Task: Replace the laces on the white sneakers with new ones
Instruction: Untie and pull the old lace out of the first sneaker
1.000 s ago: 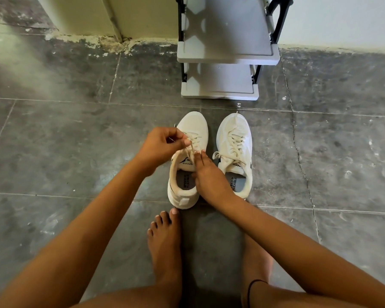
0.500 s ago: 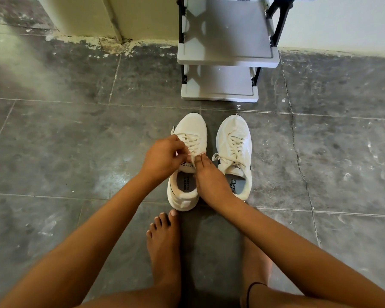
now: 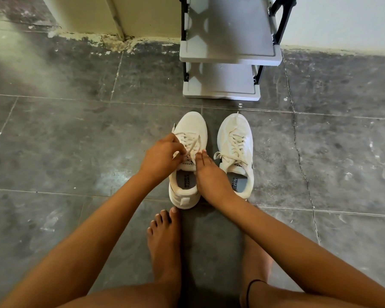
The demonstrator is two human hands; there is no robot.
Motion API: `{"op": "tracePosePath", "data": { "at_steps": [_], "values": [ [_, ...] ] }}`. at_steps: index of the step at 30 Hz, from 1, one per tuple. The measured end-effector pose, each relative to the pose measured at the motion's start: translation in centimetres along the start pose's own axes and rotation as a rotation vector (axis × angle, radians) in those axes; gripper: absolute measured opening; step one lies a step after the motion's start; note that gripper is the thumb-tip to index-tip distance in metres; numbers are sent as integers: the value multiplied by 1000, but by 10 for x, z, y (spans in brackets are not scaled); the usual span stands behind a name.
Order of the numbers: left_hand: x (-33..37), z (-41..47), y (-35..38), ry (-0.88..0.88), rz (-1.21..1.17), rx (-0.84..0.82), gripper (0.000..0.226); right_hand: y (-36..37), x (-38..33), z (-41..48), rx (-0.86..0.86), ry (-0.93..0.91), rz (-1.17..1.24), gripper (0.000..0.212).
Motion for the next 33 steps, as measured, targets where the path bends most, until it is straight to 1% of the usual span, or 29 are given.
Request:
{"op": "tracePosePath", "data": {
  "at_steps": [1,2,3,5,6,7,8,9,10,12,13,14,16,18,20,21,22,23,25,26,27,28,29,30,31,33],
  "values": [
    [1,1,-1,-1,-23,24,18,0,0,0,0,0,0,55],
    [2,1,-3,-5,-102,32,16,-1,1,0,0,4,5,56],
    [5,1,-7,-28,-271,29,14,-2,2,0,4,11,10,56],
    [12,1,-21,-86,-750,27,7,-3,3,0,18,22,8,56],
    [15,1,-27,-92,-943,51,6,-3,2,0,21,21,1,55],
    [16,2,-32,-92,-1045,85,7,-3,1,0,23,19,-5,55],
    [17,4,-36,-98,-1061,104,12,-2,-1,1,26,19,-9,54],
    [16,6,-37,-107,-1001,107,16,-2,-2,2,26,19,-10,54],
    [14,8,-37,-115,-860,91,21,-2,-2,2,22,19,-6,55],
    [7,9,-27,-100,-443,12,30,-1,-2,3,14,19,4,55],
    [4,8,-21,-79,-273,-33,30,0,-1,2,13,19,7,56],
    [2,5,-15,-49,-162,-64,28,0,0,2,14,21,9,56],
    [3,-2,-8,32,-9,-48,23,1,1,2,21,21,20,56],
    [6,-5,-5,103,128,-6,23,1,1,2,21,22,33,54],
    [10,-4,-3,124,234,17,25,2,2,2,23,24,41,55],
    [13,-3,-2,127,253,18,24,2,2,2,26,24,43,55],
    [15,-2,-3,122,189,26,23,2,2,2,29,24,44,55],
    [16,-1,-6,103,37,43,19,3,2,2,31,24,44,55],
    [18,-2,-16,50,-378,74,13,2,2,2,40,20,46,54],
    [19,-4,-22,18,-542,105,10,2,2,2,47,18,50,53],
    [18,-4,-27,-18,-648,137,8,2,2,3,53,17,56,52],
    [16,-4,-29,-49,-693,160,8,2,2,3,54,17,58,52],
    [14,-4,-30,-62,-675,172,8,2,2,4,53,17,56,52],
    [13,-2,-30,-57,-609,171,10,2,1,4,51,16,53,53],
    [11,-1,-27,-42,-501,151,14,2,1,4,48,14,54,54],
    [8,0,-17,12,-245,54,22,3,2,4,36,16,53,55]
  ]
}}
Point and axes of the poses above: each hand's wrist, its own z-axis towards the middle knuckle, its own y-axis out of the palm, x = y × z, the point moved 4 cm from there along z, towards the middle knuckle, and after that the axes turned 2 degrees about -y, right-handed, at the moved point
